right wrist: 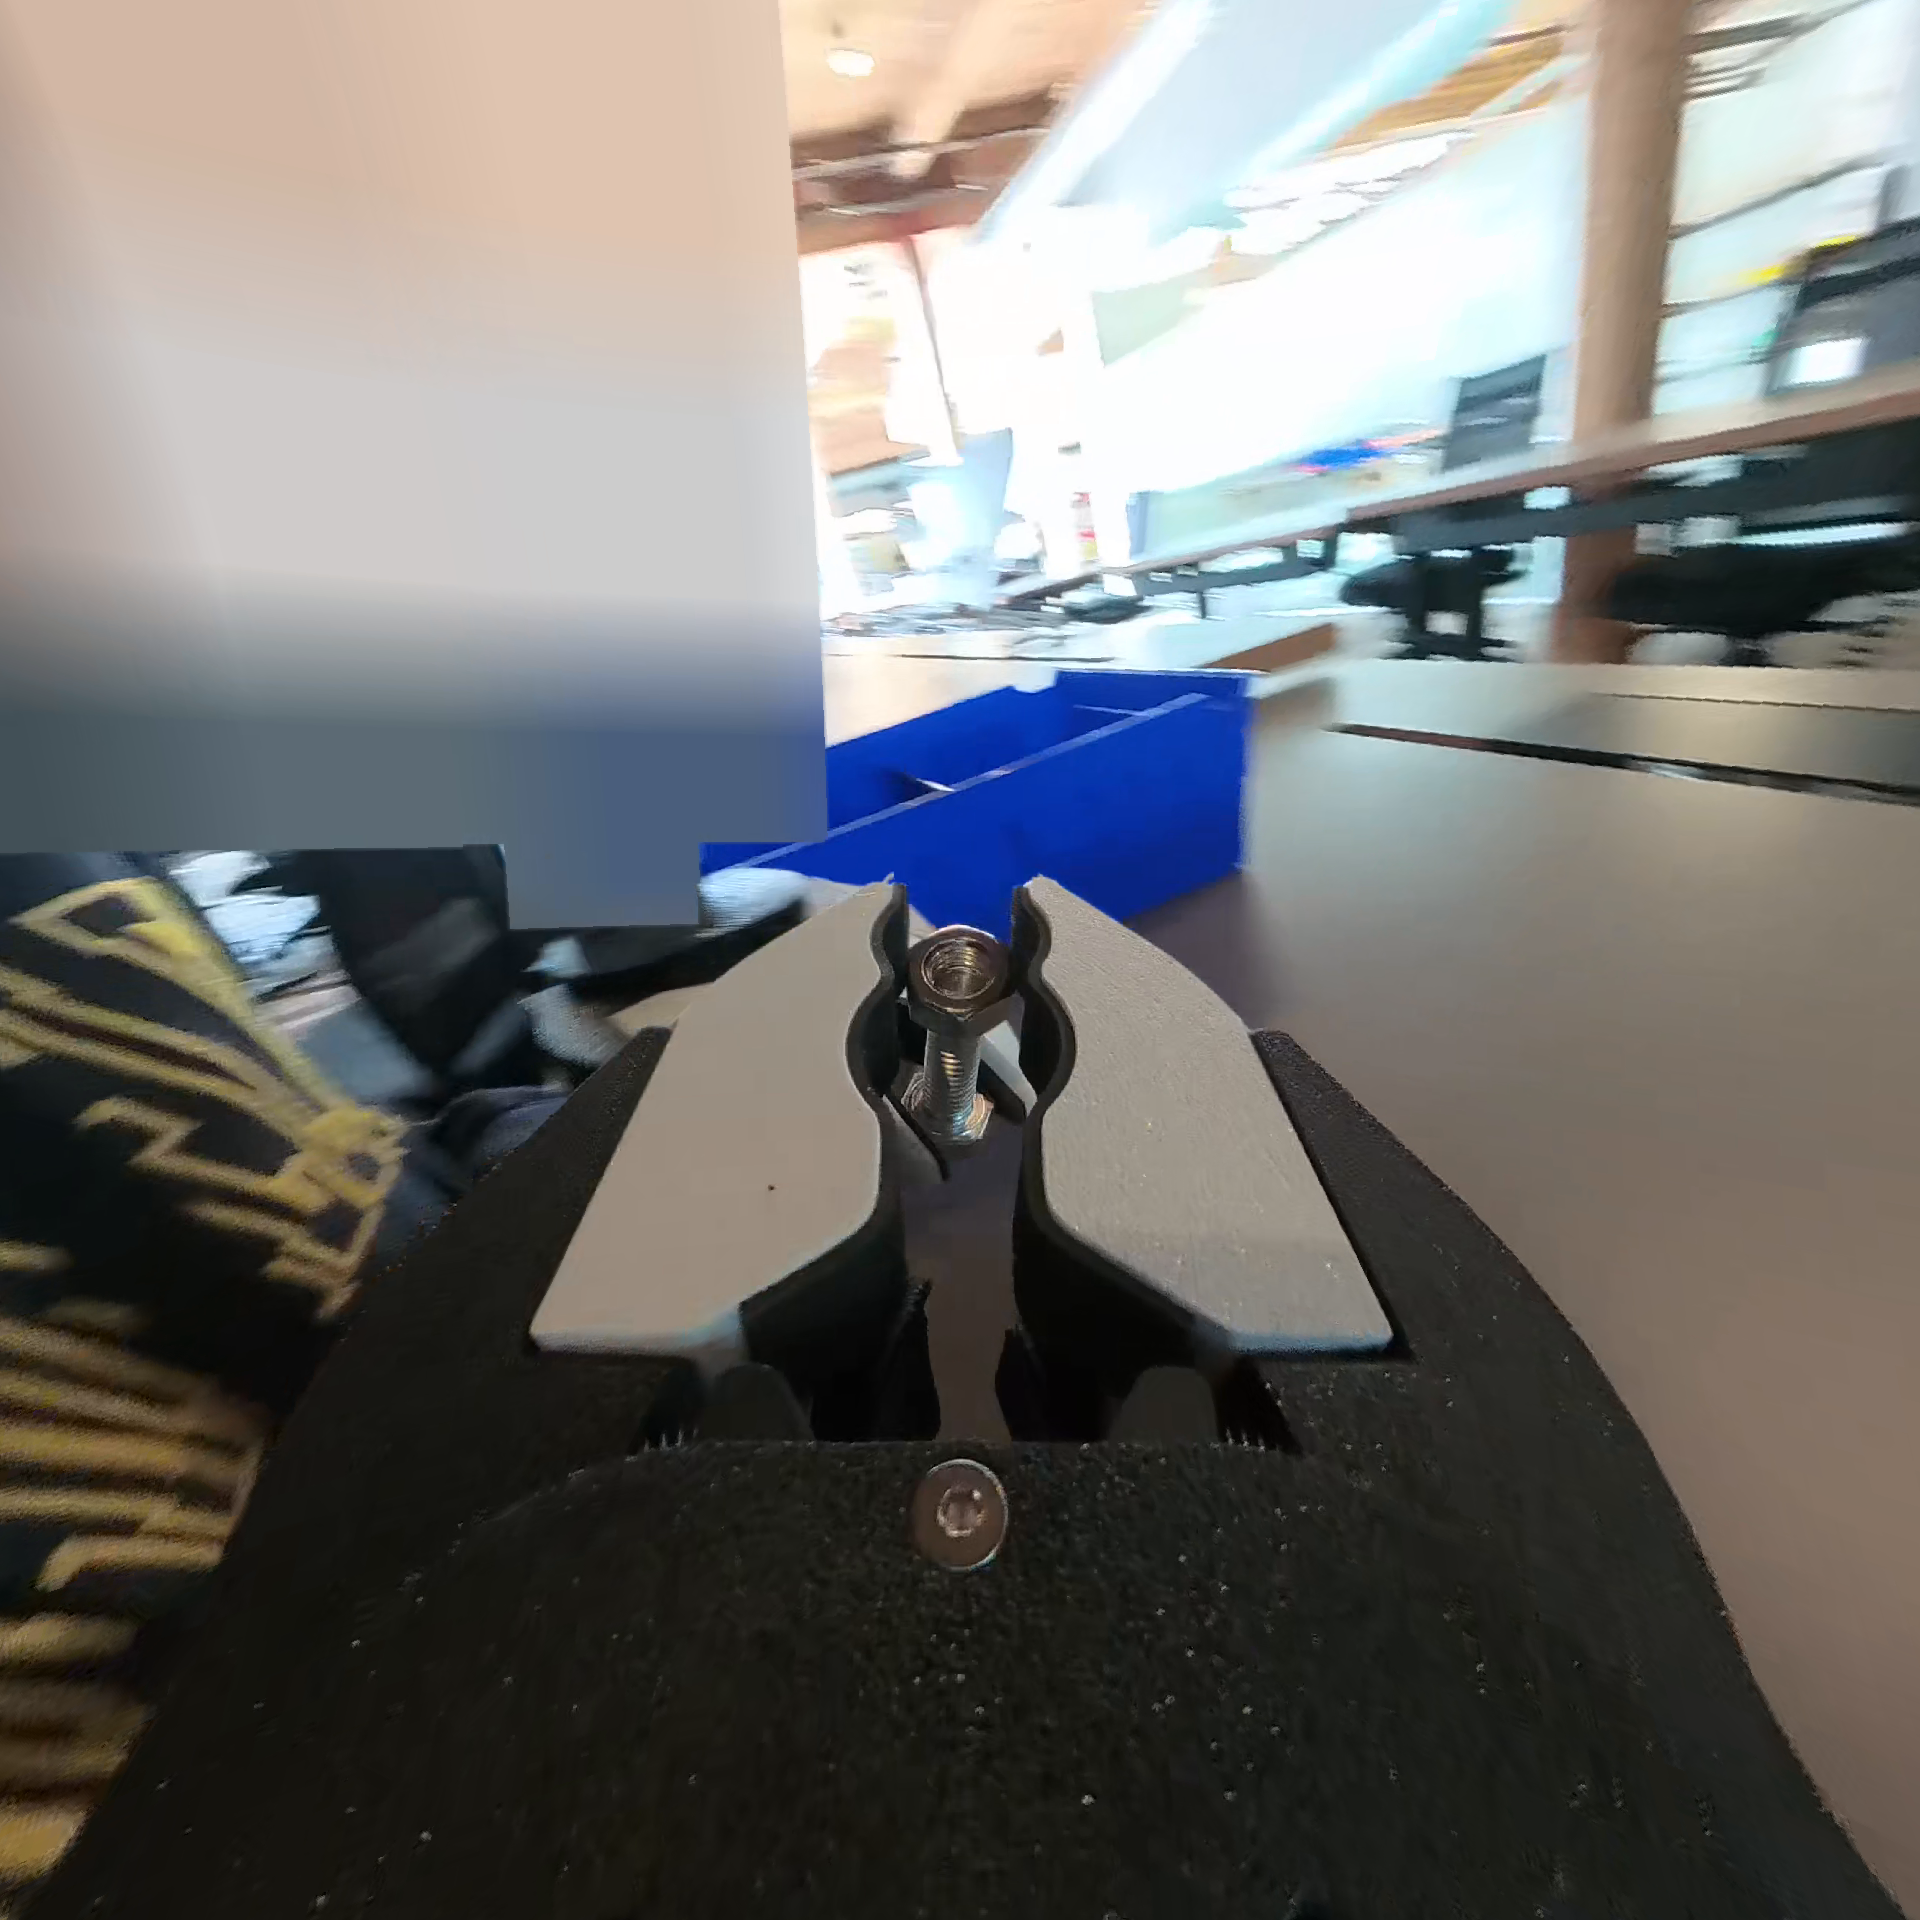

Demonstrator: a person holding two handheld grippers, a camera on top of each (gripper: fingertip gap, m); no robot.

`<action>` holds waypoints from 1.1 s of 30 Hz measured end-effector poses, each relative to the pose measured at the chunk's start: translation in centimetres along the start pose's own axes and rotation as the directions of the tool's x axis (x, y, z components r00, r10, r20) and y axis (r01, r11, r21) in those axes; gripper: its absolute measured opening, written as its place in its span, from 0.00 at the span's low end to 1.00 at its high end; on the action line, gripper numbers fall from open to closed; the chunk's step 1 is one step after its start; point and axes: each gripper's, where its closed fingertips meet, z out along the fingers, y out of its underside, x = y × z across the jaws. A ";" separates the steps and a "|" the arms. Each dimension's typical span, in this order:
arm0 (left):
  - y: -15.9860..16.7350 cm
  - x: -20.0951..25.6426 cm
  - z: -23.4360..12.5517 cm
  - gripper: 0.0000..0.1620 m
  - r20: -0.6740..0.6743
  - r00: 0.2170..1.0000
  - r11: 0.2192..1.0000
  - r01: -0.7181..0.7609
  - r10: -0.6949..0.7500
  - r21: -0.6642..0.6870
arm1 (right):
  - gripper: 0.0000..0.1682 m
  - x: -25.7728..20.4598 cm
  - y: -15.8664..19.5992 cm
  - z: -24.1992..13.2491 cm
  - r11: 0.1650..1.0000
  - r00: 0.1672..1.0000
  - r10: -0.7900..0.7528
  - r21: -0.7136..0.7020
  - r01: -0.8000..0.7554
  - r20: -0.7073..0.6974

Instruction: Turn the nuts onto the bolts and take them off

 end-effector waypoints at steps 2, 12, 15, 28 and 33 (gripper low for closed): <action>0.1 -0.1 0.1 0.11 0.018 1.000 1.000 -0.016 0.016 -0.009 | 0.11 0.0 0.0 -0.2 1.000 1.000 -0.011 -0.001 0.011 -0.026; -0.2 0.2 -0.4 0.11 -0.070 0.996 0.997 0.064 -0.061 0.034 | 0.18 -1.2 -0.6 -1.1 0.995 0.989 -0.103 -0.006 0.104 0.110; -0.3 0.2 -0.7 0.11 -0.101 0.991 0.994 0.099 -0.093 0.048 | 0.18 -1.5 -0.4 -1.5 0.984 0.975 -0.167 -0.040 0.175 0.145; -0.3 2.7 -1.0 0.11 -0.319 0.940 0.991 0.130 -0.116 0.024 | 0.12 -2.9 0.7 -2.8 0.972 0.940 -0.129 -0.145 0.183 0.316; -0.3 4.2 -1.4 0.10 -0.447 0.883 0.987 0.161 -0.143 0.003 | 0.12 -4.5 0.8 -3.4 0.978 0.891 -0.012 -0.180 0.105 0.454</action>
